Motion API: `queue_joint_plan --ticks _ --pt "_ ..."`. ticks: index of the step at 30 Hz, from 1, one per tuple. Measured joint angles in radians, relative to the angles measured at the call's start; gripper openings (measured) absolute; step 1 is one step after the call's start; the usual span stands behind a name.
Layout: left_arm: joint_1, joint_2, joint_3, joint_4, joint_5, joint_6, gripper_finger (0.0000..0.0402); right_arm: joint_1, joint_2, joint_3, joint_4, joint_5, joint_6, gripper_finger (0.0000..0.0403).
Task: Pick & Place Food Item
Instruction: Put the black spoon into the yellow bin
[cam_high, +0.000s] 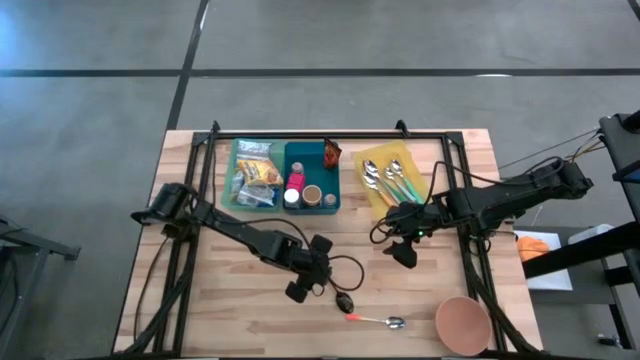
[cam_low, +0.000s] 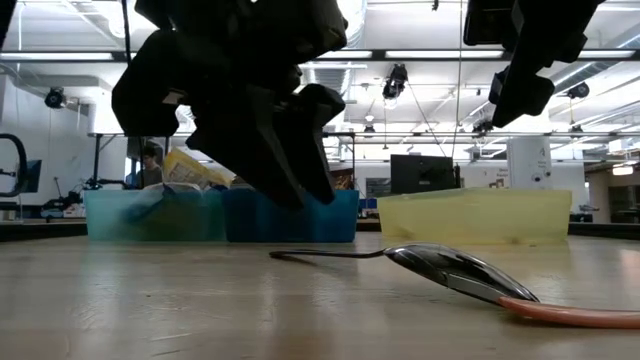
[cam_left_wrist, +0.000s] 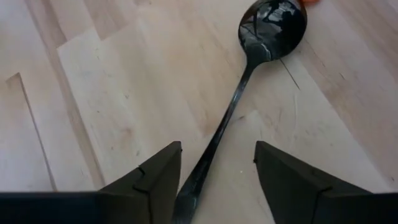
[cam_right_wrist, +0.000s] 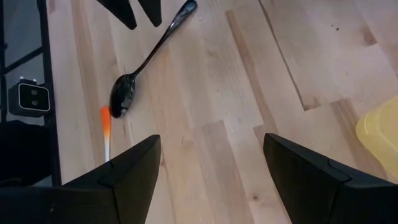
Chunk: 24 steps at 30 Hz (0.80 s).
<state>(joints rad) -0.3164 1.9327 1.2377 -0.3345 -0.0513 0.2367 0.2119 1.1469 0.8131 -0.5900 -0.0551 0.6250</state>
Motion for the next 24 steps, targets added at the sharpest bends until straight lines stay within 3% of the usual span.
queue_joint_plan --ticks 6,24 --pt "0.000 0.001 0.000 0.002 0.000 0.059 0.0241 0.000 0.000 0.000 0.002 0.001 0.002 0.0283" --pt "0.007 0.085 -0.002 0.068 -0.034 0.071 0.0236 0.000 0.000 0.000 0.005 0.002 0.012 0.0283"
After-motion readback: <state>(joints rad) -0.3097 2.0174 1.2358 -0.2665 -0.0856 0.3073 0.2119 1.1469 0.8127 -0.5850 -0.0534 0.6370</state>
